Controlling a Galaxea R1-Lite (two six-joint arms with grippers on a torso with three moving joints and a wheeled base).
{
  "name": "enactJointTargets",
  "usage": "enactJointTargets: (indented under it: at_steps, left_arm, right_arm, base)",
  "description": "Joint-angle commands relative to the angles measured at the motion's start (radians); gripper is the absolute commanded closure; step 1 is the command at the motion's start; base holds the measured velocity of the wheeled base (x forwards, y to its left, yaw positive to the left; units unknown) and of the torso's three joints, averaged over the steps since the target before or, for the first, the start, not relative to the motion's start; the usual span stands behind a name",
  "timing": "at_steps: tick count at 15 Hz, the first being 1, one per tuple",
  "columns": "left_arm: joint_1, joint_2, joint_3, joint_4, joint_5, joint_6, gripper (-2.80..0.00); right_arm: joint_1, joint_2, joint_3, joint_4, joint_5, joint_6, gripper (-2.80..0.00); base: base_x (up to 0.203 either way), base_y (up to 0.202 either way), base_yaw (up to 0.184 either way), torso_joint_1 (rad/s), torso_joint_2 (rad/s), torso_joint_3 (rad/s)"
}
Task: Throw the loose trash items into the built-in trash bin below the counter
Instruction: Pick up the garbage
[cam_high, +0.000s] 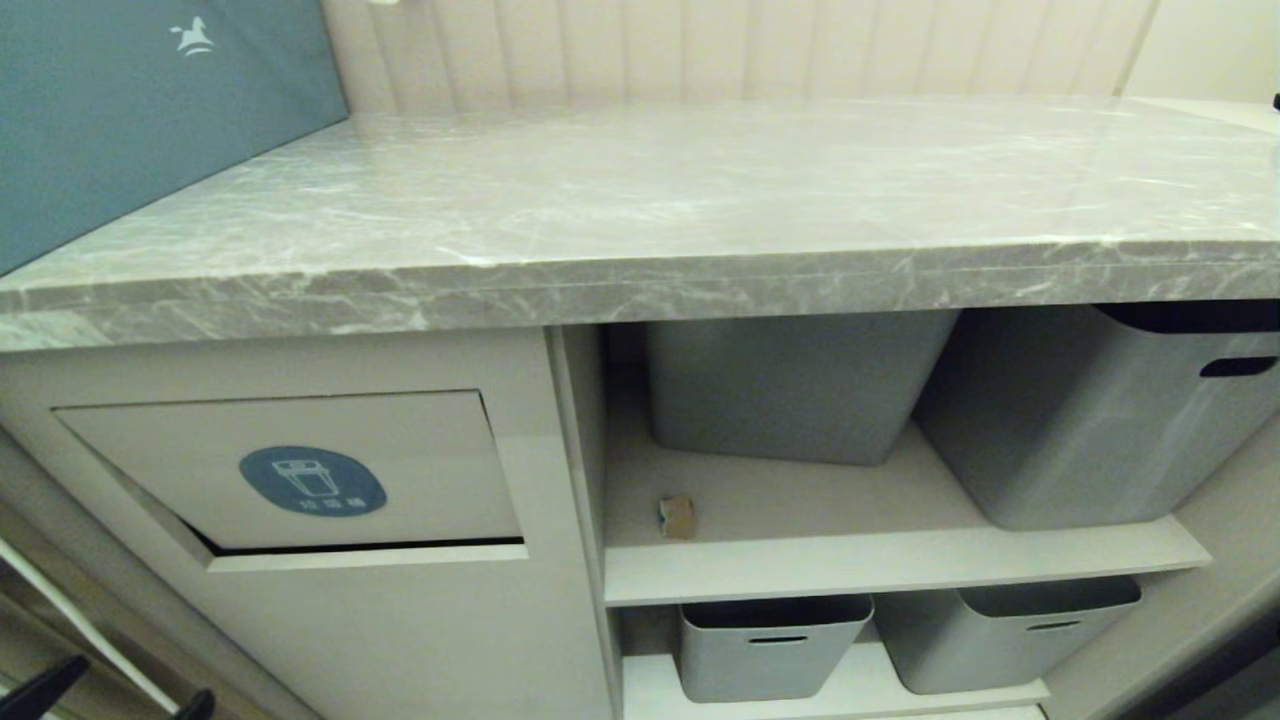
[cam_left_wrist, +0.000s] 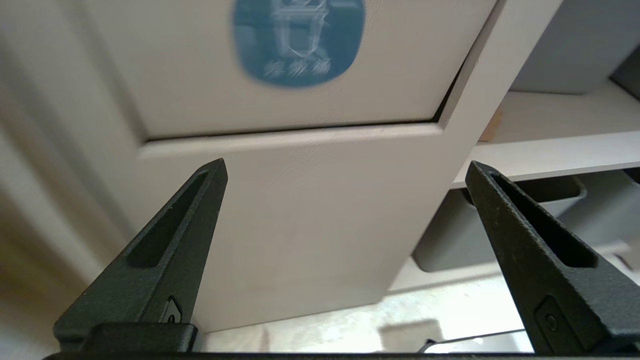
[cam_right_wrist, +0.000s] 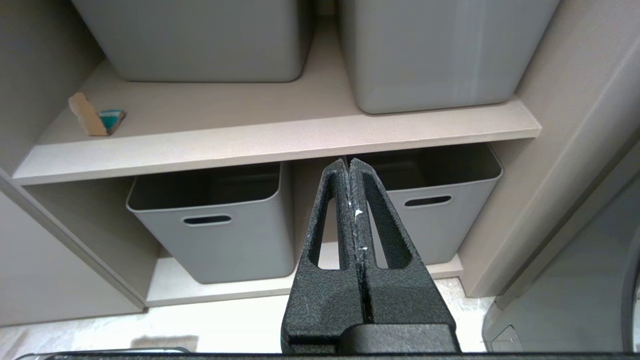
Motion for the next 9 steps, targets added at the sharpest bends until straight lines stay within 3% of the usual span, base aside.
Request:
enactJointTargets:
  at_steps: [1,3,6,9]
  left_arm:
    - [0.012,-0.313,0.002,0.164,0.017,0.0,-2.8]
    - [0.022,-0.473,0.005,0.282,0.058,-0.012,-2.8]
    - [0.038,-0.486,0.01,0.442,0.119,-0.038,-2.8]
    - [0.038,-0.486,0.011,0.441,0.119,-0.038,-2.8]
  right_arm:
    - [-0.001,0.002,0.002,0.0,-0.001,0.004,0.0]
    - [-0.001,0.002,0.002,0.0,-0.001,0.003,0.0]
    - [-0.001,0.002,0.002,0.0,0.0,0.003,0.0]
    - [-0.001,0.002,0.002,0.0,0.0,0.003,0.0]
  base:
    - [0.0,0.0,0.0,0.0,0.0,0.0]
    - [0.0,0.0,0.0,0.0,0.0,0.0]
    - [0.0,0.0,0.0,0.0,0.0,0.0]
    - [0.0,0.0,0.0,0.0,0.0,0.0]
